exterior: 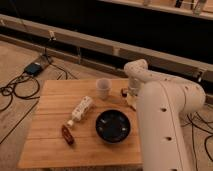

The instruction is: Place the white sponge in the ceramic cup

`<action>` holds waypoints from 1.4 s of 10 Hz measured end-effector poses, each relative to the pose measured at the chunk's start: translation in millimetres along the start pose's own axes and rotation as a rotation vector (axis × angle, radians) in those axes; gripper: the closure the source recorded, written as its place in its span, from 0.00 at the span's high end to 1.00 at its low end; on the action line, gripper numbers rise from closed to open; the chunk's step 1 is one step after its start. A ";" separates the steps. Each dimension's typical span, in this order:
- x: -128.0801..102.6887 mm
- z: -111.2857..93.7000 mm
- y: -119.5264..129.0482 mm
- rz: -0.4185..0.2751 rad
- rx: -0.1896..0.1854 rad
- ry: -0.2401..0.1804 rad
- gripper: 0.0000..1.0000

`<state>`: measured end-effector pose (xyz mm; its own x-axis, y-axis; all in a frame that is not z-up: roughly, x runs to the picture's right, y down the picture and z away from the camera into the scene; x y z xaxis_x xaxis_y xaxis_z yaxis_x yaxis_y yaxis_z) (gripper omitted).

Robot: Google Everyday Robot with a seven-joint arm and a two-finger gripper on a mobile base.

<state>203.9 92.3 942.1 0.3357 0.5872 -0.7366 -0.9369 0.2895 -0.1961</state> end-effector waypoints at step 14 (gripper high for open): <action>-39.3 -168.0 73.8 -0.104 0.077 -0.201 0.00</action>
<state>105.1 -36.4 847.8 0.4499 0.6878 -0.5697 -0.8886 0.4084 -0.2088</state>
